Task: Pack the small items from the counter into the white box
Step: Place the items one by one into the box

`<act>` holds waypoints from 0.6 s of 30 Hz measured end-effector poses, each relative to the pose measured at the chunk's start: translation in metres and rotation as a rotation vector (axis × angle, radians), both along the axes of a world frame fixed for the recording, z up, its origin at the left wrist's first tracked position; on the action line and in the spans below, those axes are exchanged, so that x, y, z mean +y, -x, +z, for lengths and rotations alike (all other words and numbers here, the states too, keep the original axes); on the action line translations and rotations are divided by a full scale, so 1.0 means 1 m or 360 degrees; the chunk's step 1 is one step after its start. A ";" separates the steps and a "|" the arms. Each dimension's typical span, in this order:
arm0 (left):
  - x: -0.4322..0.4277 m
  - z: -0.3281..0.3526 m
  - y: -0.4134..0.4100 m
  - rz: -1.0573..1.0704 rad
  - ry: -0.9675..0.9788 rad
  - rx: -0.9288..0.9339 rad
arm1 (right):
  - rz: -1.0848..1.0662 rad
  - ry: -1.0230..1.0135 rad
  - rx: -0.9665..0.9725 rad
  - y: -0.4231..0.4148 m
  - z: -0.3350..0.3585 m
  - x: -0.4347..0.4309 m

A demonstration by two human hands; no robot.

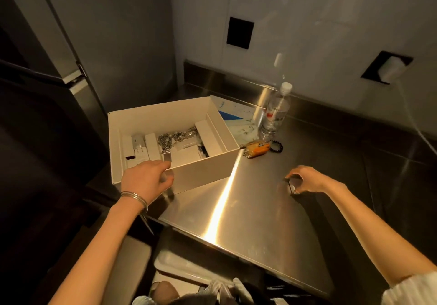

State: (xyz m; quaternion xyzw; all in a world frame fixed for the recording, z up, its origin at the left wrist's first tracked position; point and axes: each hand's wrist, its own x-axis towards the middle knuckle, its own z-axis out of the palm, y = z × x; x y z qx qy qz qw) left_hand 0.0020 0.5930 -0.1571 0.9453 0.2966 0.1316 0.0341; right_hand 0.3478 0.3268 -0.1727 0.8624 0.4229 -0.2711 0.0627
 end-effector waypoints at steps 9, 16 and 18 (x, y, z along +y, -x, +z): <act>-0.002 0.003 -0.001 0.0010 0.0064 0.0086 | -0.0007 -0.0425 -0.0088 0.026 0.007 0.013; -0.004 0.005 0.000 0.0020 0.0038 0.0107 | -0.0036 -0.1470 0.0074 0.090 0.129 0.117; -0.005 0.005 0.000 0.0025 0.0026 0.0121 | 0.0198 -0.1377 0.0043 0.109 0.136 0.155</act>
